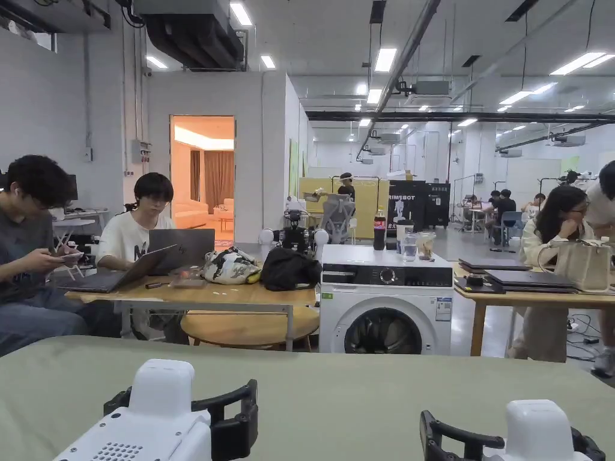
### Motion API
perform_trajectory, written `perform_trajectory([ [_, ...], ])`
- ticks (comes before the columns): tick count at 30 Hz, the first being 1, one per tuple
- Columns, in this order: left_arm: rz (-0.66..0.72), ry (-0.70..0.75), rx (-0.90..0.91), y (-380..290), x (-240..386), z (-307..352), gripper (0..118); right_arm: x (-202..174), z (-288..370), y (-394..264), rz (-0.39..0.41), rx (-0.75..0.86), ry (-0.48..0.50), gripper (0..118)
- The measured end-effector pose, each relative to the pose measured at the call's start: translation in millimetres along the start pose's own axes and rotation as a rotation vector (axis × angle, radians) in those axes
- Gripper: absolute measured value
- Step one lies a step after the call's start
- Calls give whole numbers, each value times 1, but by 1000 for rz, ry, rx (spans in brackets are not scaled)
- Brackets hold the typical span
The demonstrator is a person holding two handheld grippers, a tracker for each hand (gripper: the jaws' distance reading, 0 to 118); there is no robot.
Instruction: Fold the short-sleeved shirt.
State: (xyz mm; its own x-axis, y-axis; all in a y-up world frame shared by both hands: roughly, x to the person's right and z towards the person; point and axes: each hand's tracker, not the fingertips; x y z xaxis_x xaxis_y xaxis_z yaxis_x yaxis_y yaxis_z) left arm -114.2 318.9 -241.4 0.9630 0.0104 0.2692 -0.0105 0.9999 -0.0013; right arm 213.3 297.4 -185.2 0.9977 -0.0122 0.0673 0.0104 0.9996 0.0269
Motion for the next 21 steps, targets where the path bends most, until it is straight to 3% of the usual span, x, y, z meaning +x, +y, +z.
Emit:
perform_trajectory([
  [2,40,-67,-15,-1,-2,-1,101,-2,0,0,16,-3,4,118],
  [6,7,-60,16,-2,-4,0,101,-5,1,0,40,-6,-21,118],
  [14,-42,-60,25,6,2,1,101,7,-4,-3,-33,-26,-29,118],
  [21,-49,-67,28,1,7,1,101,8,-3,-8,-35,-38,27,118],
])
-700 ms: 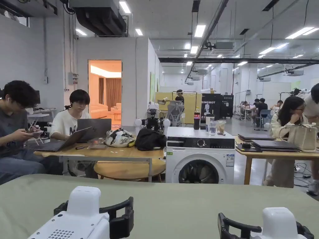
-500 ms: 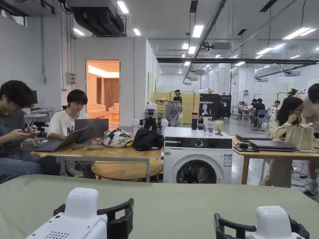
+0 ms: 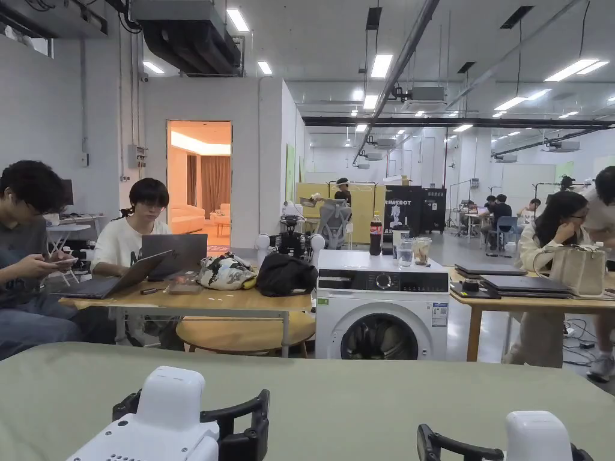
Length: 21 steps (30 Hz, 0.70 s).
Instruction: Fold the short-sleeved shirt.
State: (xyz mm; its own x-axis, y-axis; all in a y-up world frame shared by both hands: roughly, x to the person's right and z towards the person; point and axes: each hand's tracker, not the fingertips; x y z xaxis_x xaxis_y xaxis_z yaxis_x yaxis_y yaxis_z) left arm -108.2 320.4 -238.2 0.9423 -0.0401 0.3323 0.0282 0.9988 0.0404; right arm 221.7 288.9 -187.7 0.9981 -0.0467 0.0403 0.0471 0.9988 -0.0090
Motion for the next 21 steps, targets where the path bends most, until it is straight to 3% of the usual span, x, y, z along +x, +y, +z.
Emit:
perform_trajectory([
  [10,18,-23,-38,-3,0,-4,100,-1,0,9,19,4,-76,118],
  [17,-21,11,-20,0,2,-2,100,-5,2,6,68,7,-72,118],
  [21,-4,-2,-23,-1,1,-2,100,-4,2,6,32,-2,-37,118],
])
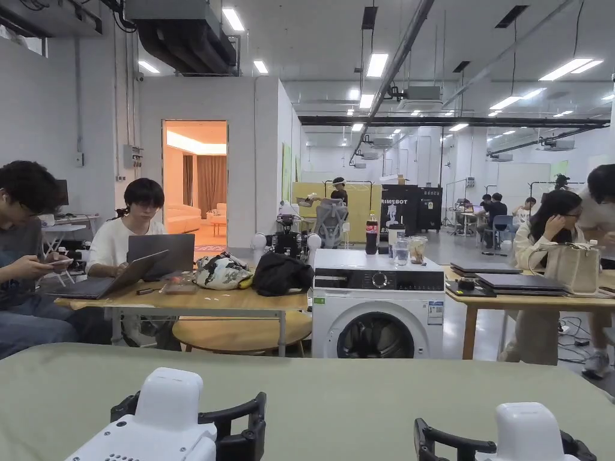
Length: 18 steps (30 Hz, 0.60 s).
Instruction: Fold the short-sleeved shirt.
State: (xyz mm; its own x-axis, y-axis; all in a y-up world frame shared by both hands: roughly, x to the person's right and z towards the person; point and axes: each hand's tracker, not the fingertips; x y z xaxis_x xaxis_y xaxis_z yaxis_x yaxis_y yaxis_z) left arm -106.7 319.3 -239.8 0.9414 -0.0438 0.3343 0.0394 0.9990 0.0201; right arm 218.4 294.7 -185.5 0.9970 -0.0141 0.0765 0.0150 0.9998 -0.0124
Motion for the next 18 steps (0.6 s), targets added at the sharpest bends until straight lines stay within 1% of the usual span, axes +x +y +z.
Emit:
perform_trajectory([
  [3,16,-6,5,1,1,2,100,1,-1,1,-19,-3,17,118],
  [7,22,-9,9,1,1,3,100,1,0,2,-23,6,26,118],
  [11,13,-6,10,1,1,5,100,-3,4,1,15,25,12,118],
  [15,12,-6,8,0,-1,6,100,-5,5,3,31,17,4,118],
  [18,15,-6,12,0,-2,7,100,-8,5,4,67,10,-3,118],
])
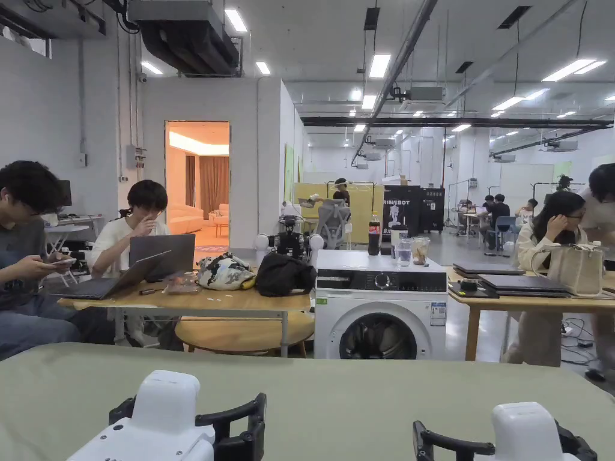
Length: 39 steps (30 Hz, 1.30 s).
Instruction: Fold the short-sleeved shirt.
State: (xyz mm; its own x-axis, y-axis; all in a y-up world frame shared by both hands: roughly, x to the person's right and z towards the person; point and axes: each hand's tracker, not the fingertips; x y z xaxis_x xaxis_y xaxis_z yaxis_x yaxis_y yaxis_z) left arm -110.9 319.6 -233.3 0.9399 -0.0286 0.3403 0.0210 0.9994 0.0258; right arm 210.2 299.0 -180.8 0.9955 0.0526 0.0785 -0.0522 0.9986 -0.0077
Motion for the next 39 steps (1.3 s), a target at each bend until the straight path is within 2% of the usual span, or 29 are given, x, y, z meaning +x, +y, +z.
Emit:
perform_trajectory([
  [4,-3,7,6,0,0,1,100,-2,2,0,18,14,-8,118],
  [30,15,49,6,2,-1,16,100,-5,-5,-5,-25,-15,-11,118],
  [34,1,82,-2,1,-17,28,100,-26,-16,-9,-58,-24,72,118],
  [39,-24,212,-24,-3,-55,60,100,-84,-36,-17,-47,-42,204,118],
])
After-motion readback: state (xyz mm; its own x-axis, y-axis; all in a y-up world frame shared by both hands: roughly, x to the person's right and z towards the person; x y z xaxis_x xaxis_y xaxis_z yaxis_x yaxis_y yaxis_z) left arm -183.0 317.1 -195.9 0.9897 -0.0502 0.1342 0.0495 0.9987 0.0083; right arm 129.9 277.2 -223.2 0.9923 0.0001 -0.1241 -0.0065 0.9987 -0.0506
